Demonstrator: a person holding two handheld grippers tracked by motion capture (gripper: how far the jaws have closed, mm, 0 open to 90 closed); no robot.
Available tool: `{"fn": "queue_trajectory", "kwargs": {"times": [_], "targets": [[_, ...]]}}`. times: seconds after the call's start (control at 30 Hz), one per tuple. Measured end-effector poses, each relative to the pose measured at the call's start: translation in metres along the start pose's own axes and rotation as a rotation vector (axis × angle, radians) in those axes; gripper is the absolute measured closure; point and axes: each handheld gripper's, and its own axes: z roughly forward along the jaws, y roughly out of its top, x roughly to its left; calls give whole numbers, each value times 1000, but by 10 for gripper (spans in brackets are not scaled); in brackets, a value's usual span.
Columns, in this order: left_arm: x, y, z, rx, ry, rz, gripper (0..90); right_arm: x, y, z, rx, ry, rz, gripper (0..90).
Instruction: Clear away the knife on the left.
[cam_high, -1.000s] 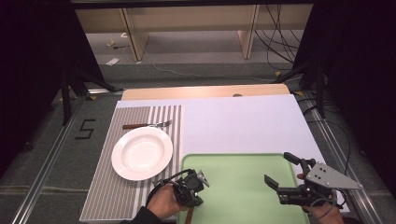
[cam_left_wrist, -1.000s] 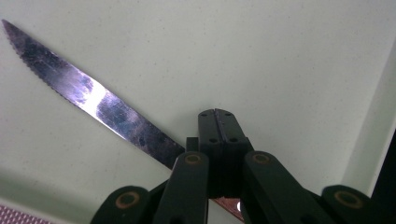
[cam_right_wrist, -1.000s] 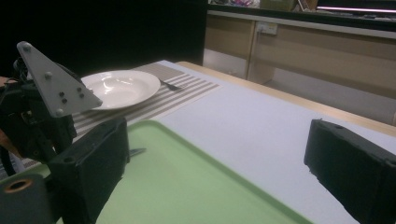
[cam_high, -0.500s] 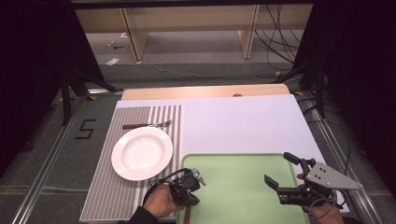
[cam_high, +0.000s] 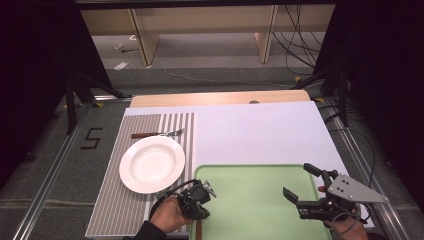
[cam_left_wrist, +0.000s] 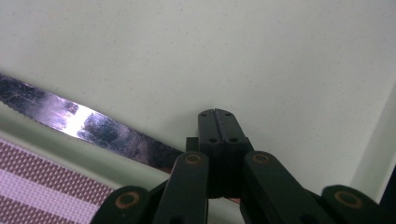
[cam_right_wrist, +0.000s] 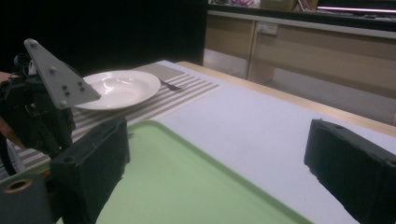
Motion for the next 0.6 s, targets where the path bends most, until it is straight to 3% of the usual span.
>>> {"fn": "queue_trajectory", "kwargs": {"times": [0.17,0.47,0.6], "targets": [[1,0,-3,-14,-12,-11,828,0,0,0,0,0,0,78],[-5,3,-11,-133,8,-2,463,0,0,0,-2,1,-3,78],[-7,3,-15,-170,28,2,392,0,0,0,-3,1,-4,78]]}}
